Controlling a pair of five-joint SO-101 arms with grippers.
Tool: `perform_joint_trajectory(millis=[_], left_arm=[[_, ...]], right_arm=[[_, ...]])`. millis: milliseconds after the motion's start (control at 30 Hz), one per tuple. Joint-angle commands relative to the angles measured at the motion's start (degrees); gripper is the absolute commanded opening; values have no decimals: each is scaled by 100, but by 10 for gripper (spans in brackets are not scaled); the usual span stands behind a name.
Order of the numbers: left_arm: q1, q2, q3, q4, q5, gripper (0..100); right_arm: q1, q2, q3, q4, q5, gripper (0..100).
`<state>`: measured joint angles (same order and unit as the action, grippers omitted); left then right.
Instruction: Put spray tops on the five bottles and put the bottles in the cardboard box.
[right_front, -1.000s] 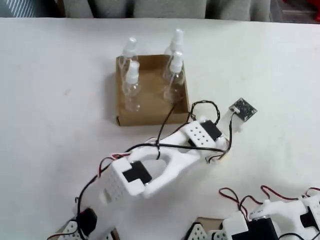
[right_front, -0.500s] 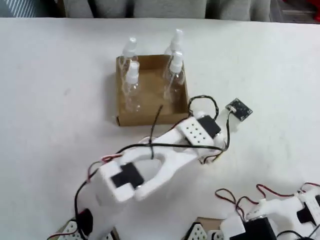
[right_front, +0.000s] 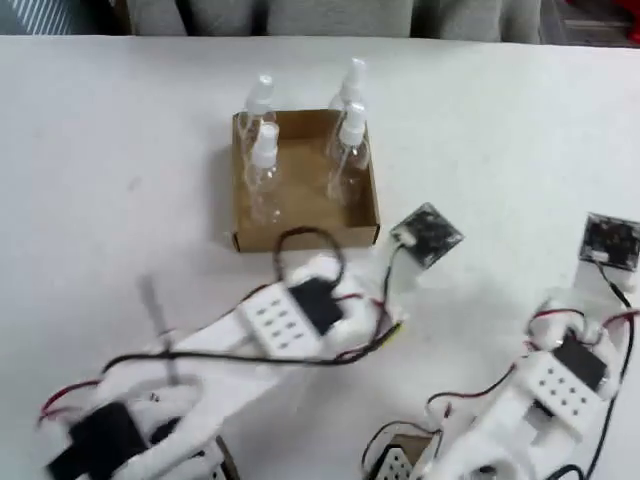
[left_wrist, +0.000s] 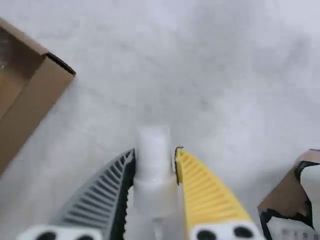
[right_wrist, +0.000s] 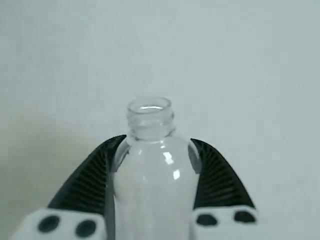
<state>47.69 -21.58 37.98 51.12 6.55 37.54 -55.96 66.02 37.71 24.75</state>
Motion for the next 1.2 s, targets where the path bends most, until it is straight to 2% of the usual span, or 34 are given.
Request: perform_joint_trajectory(millis=[0, 133, 333, 500, 667, 900, 1167], left_arm=[[-400, -1314, 607, -369, -26, 21], [-734, -2492, 1248, -387, -26, 21], [-1349, -4312, 1996, -413, 18, 22], [-2088, -5666, 2374, -369, 26, 22], [-2862, -6615, 2356, -378, 26, 22], [-3495, -6668, 1371, -457, 26, 22], [-3503, -5596, -18, -2145, 35, 22]], right_arm=[[-787, -822, -202, 31, -413, 17], [-1745, -1508, -202, 13, -870, 17], [-3336, -2299, -202, -321, -2409, 16], [-4382, -2712, -193, -752, -2567, 16], [-5165, -3178, -18, -752, -2585, 16], [-5868, -4760, 1266, -857, -2611, 15], [-5947, -4725, 2180, -1560, -3147, 15]])
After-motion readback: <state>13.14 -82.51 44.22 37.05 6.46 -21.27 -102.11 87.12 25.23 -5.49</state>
